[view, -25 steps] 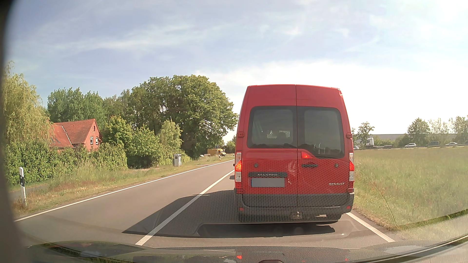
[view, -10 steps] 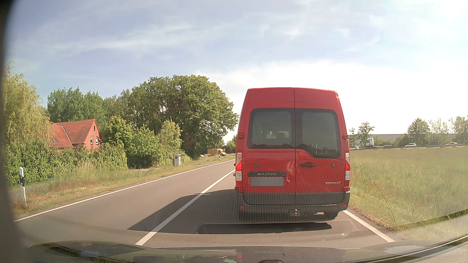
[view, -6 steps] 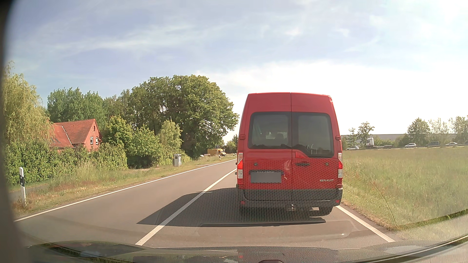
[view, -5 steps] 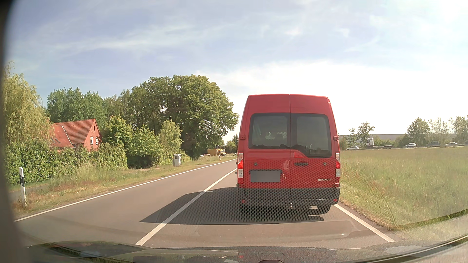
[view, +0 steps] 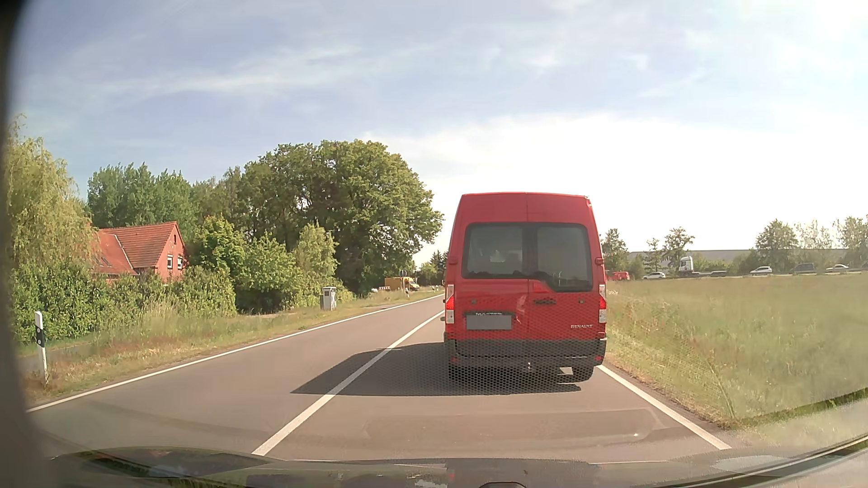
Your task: Follow the waypoints while adhering to traffic rules and regulations
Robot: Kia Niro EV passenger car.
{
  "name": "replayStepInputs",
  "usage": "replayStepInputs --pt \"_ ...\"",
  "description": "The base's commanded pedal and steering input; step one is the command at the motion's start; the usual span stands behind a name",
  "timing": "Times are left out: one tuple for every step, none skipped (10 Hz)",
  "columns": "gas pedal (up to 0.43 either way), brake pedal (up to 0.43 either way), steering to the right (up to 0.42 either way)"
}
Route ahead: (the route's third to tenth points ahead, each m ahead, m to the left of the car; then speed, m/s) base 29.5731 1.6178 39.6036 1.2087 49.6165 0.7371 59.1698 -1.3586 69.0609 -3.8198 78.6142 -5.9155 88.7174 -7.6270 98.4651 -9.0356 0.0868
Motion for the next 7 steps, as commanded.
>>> replayStepInputs --pt "0.000 0.000 0.000" --pt "0.000 0.000 0.000" --pt "0.020 0.000 0.000" --pt "0.079 0.000 -0.001" --pt "0.098 0.000 0.000" --pt "0.110 0.000 0.000" --pt "0.130 0.000 0.000"
